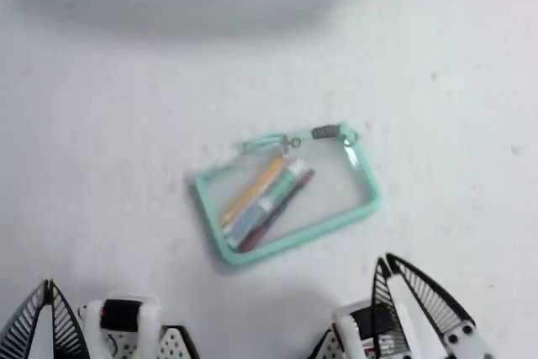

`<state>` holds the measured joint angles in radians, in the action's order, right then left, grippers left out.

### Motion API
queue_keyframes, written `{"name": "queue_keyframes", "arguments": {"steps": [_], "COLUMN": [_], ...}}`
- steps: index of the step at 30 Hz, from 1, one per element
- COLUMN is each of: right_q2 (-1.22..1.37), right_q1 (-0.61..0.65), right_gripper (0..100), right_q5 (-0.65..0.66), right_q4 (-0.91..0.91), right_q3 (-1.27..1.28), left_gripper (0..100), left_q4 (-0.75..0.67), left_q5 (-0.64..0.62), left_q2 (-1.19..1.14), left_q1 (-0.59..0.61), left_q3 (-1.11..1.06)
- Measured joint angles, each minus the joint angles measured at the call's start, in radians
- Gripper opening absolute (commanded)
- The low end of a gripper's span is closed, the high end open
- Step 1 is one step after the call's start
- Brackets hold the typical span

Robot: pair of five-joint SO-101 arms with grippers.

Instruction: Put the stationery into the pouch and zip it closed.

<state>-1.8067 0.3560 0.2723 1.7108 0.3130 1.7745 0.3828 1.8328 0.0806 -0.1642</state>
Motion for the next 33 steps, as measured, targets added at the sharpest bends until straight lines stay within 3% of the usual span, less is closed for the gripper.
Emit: {"name": "queue_keyframes", "arguments": {"steps": [9, 16, 21, 27, 33], "right_q2": [0.0, 0.0, 0.002, 0.003, 0.011], "right_q1": [-0.222, -0.127, -0.166, -0.193, -0.114], "right_gripper": [1.7, 1.7, 1.7, 1.7, 1.7], "right_q5": [0.0, 0.0, 0.005, 0.0, -0.153], "right_q4": [-0.1, -0.265, -0.445, -0.621, -0.678], "right_q3": [0.02, 0.288, 0.557, 0.824, 1.043], "left_gripper": [2, 2, 2, 2, 2], "left_q4": [-0.044, -0.247, -0.411, -0.582, -0.658], "left_q5": [0.0, 0.003, 0.006, -0.078, -0.137], "left_q2": [0.0, 0.0, -0.002, -0.002, -0.006], "left_q1": [0.034, 0.032, 0.032, 0.032, 0.032], "left_q3": [-0.009, -0.374, -0.671, -0.977, -1.227]}}
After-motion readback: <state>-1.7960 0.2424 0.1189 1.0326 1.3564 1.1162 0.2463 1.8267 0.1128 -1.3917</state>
